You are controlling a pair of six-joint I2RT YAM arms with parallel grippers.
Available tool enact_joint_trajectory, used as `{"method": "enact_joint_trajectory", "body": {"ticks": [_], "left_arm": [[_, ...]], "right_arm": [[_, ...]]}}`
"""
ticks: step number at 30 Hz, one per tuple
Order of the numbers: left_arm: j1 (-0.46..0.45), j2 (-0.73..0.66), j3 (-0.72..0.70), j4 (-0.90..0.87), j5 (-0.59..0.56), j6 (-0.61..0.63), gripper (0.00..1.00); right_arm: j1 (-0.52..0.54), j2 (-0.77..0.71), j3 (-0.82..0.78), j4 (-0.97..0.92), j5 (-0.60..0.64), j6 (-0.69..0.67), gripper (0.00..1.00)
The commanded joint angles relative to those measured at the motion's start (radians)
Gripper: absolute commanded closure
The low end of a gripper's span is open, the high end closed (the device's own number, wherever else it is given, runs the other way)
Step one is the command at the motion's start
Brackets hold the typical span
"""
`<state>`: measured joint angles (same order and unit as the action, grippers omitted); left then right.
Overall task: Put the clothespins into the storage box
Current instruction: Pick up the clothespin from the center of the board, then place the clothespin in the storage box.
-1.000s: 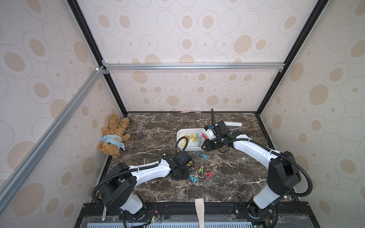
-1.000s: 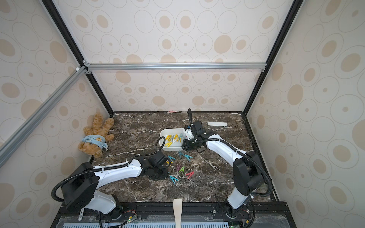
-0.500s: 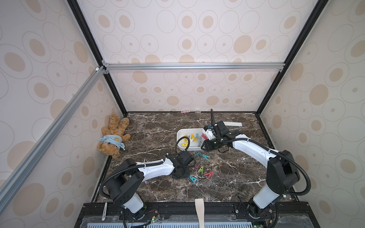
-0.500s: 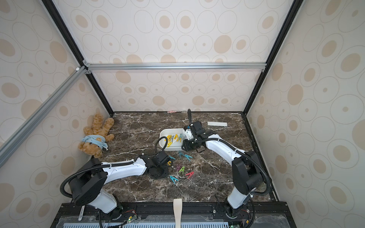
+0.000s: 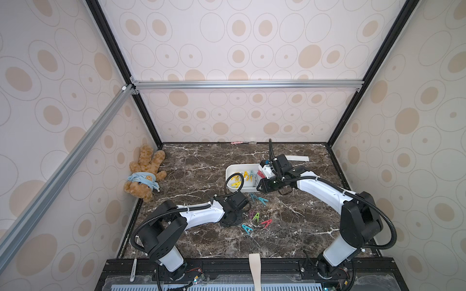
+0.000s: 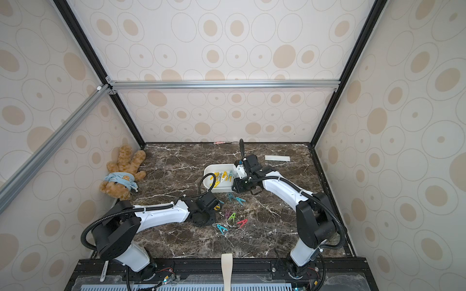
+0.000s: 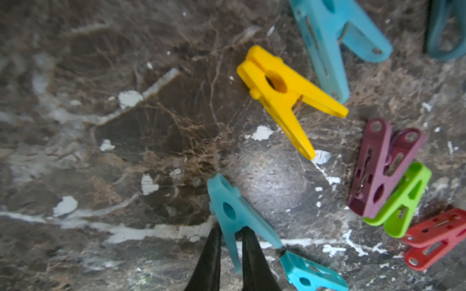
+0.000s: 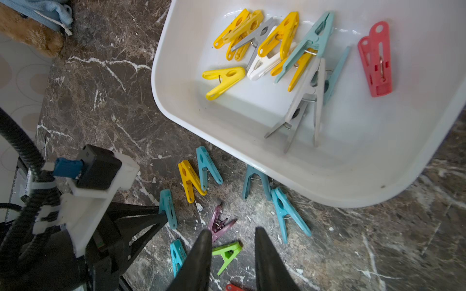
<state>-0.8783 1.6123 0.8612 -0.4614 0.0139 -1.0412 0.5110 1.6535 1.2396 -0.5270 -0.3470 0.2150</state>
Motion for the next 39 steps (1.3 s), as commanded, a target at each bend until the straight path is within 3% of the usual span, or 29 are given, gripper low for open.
{"method": "enact_joint_trajectory", "body": {"ticks": [1, 12, 19, 23, 32, 39], "left_arm": [[-0.008, 0.017, 0.029, -0.061, -0.028, 0.032, 0.87], [-0.009, -0.063, 0.017, -0.112, -0.049, 0.100, 0.98], [0.003, -0.128, 0.119, -0.220, -0.052, 0.261, 0.99], [0.065, -0.120, 0.206, -0.214, -0.019, 0.384, 0.99], [0.246, 0.059, 0.479, -0.109, 0.109, 0.591, 0.98], [0.328, 0.298, 0.716, -0.105, 0.094, 0.684, 0.98]], "right_arm": [[0.005, 0.015, 0.030, -0.014, -0.003, -0.014, 0.68], [0.006, 0.006, 0.047, -0.028, -0.015, 0.016, 0.70], [0.006, -0.076, -0.016, -0.013, 0.009, 0.075, 0.71], [0.009, -0.137, -0.062, -0.033, 0.059, 0.100, 0.70], [0.029, -0.285, -0.113, -0.134, 0.213, 0.151, 0.70], [0.039, -0.386, -0.176, -0.165, 0.272, 0.184, 0.70]]}}
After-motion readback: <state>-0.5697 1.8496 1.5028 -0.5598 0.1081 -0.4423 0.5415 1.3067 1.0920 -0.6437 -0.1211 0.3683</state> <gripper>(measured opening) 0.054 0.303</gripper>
